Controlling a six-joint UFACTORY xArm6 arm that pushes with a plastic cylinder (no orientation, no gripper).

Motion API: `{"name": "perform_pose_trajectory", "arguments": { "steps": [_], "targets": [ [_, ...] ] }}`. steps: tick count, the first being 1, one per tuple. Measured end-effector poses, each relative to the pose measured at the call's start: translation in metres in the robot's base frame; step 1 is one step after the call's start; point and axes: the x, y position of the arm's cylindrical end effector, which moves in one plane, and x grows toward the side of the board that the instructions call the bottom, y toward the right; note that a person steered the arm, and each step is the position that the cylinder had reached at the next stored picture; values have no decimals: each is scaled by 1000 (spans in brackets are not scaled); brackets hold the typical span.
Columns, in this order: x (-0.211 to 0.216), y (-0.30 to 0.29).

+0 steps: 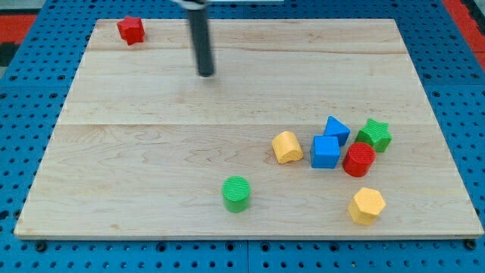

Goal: Slide the green star above the green circle

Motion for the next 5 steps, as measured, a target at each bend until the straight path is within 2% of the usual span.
{"name": "perform_pose_trajectory", "arguments": {
  "steps": [1,3,4,5],
  "targets": [
    [21,117],
    [126,290],
    [169,271],
    [140,207]
  ]
}}
